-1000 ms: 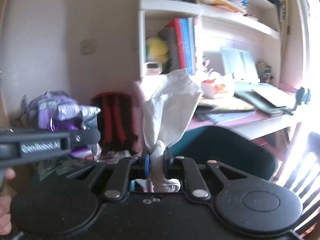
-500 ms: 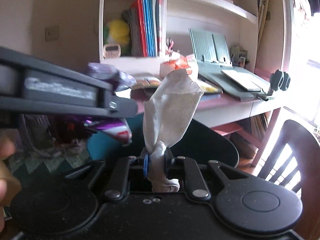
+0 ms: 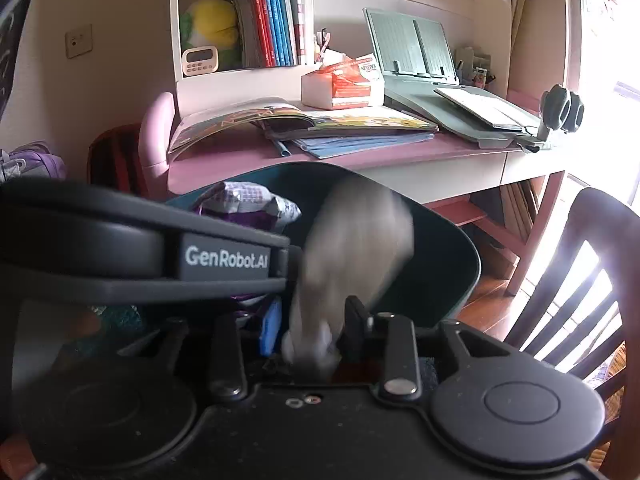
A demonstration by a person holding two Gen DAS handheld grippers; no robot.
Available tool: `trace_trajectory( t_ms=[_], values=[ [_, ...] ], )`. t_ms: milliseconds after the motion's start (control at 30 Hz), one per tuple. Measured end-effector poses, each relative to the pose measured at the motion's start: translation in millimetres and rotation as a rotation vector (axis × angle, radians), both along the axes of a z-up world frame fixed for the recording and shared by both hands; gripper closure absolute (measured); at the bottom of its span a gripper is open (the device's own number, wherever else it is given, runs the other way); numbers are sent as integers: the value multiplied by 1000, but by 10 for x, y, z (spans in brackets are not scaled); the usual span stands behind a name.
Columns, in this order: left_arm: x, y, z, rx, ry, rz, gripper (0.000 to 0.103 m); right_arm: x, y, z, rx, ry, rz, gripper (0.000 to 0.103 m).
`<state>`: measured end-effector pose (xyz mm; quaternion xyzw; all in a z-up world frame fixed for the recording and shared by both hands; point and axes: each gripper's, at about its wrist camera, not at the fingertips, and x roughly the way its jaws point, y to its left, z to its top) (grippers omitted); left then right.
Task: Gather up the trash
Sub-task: 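Open the left tool to drop the wrapper while the right tool releases the tissue into the bin, then move both open tools back to the trash under the stool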
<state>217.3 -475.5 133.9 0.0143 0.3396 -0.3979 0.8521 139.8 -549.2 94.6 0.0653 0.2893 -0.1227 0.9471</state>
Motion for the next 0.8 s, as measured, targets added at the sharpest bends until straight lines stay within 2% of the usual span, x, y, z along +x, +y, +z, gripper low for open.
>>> trace_trajectory(
  t_ms=[33, 67, 100, 300, 567, 800],
  values=[
    [13, 11, -10, -8, 13, -1, 66, -11, -9, 0, 2, -2, -1, 59],
    [19, 12, -6, -14, 21, 1, 54, -17, -15, -2, 1, -3, -2, 58],
    [16, 19, -4, -19, 21, 6, 49, -22, -20, 0, -1, -3, -3, 58],
    [-80, 137, 90, -32, -9, 10, 39, -139, 26, 78, -4, -17, 19, 54],
    [-243, 568, 277, -46, -47, 41, 37, -350, 269, 304, -7, -53, 62, 52],
    [-431, 1177, 406, -36, -110, 85, 37, -456, 715, 500, -16, -94, 158, 50]
  ],
)
